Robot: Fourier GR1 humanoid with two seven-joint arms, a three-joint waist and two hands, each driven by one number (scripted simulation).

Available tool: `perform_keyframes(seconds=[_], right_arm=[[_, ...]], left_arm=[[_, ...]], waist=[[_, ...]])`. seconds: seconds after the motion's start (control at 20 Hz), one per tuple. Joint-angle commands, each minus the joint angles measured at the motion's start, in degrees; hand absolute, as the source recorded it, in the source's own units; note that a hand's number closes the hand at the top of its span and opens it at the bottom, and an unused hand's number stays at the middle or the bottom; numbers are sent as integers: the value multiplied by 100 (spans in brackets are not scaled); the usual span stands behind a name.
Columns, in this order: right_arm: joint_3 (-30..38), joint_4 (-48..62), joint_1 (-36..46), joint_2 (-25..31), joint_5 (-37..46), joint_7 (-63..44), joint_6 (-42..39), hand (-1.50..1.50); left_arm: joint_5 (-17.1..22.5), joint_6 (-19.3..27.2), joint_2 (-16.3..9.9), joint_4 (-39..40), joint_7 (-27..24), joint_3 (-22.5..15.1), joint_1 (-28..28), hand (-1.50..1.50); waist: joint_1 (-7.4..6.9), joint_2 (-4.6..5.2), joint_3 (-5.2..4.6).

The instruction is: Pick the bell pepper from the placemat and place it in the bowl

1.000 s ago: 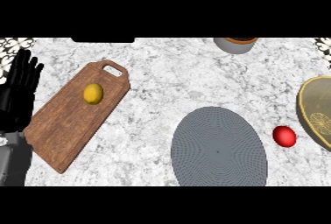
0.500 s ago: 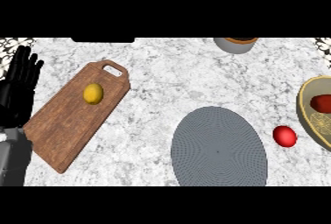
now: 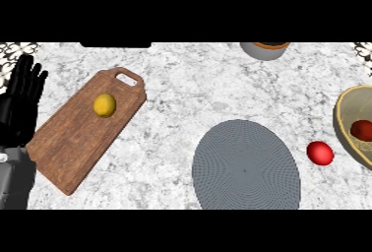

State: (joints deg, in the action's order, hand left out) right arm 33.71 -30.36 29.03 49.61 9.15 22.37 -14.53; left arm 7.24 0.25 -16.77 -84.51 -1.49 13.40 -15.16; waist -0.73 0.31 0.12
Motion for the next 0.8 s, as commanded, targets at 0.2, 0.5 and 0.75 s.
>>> perform_keyframes(seconds=[0.2,0.5,0.75], right_arm=[[858,1417,-301,1113,-517,574,-606,-150],[1203,1836,-752,1451,-776,1090,-1195,-150],[1274,2005,-1267,1584,-809,1504,-1744,-150]], left_arm=[[36,-103,-6,-146,-168,20,163,0],[92,-94,63,-94,-55,0,119,0],[84,-70,58,50,-117,68,169,0]], waist=[[-71,28,24],[-49,43,53],[58,50,69]])
